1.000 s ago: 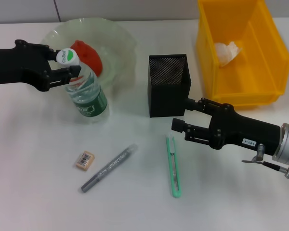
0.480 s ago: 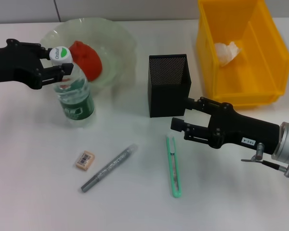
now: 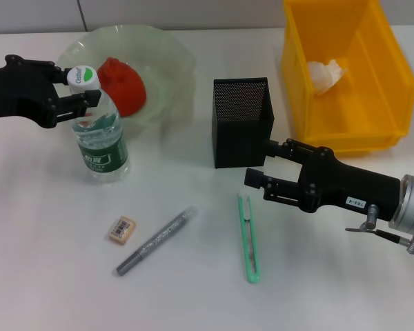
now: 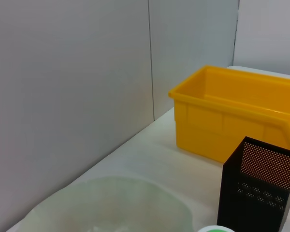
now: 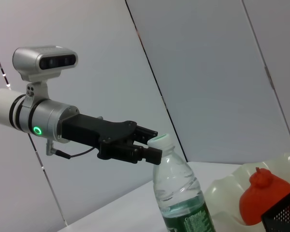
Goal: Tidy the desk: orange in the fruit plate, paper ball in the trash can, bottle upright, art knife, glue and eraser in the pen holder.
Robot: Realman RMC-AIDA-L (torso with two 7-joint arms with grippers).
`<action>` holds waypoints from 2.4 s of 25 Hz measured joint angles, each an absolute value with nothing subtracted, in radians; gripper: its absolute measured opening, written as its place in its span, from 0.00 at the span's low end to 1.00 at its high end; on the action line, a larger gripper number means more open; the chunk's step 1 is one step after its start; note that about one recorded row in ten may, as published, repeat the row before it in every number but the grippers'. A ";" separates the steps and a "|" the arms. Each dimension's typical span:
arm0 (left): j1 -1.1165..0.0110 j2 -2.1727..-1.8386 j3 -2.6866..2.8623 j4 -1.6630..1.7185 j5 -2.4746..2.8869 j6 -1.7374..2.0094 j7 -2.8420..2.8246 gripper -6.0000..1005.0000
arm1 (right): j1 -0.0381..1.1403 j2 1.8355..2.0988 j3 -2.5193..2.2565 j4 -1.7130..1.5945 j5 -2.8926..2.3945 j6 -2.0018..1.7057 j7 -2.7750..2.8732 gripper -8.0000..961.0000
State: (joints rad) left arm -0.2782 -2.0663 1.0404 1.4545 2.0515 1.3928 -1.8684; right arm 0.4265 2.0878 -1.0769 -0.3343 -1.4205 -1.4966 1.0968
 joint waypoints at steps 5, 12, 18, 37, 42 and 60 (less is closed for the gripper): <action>-0.270 -2.066 1.040 1.453 2.052 1.393 -1.863 0.45 | 0.426 2.088 -1.077 -0.334 -1.420 -1.496 1.097 0.80; -0.265 -2.066 1.038 1.453 2.050 1.398 -1.858 0.48 | 0.426 2.088 -1.077 -0.334 -1.420 -1.496 1.097 0.80; -0.265 -2.068 1.019 1.452 2.045 1.400 -1.862 0.51 | 0.426 2.088 -1.077 -0.330 -1.420 -1.496 1.097 0.80; -0.262 -2.067 1.004 1.432 2.027 1.411 -1.860 0.59 | 0.432 2.088 -1.077 -0.323 -1.420 -1.496 1.097 0.80; -0.264 -2.066 0.994 1.428 2.016 1.411 -1.859 0.64 | 0.434 2.088 -1.077 -0.322 -1.420 -1.495 1.097 0.80; -0.279 -2.063 0.838 1.215 1.593 1.702 -1.623 0.72 | 0.442 2.088 -1.077 -0.322 -1.420 -1.481 1.097 0.80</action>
State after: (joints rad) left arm -0.2793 -2.0632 0.8377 1.2153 1.5926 1.7023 -1.6225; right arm 0.4424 2.0877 -1.0768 -0.3221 -1.4204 -1.4815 1.0966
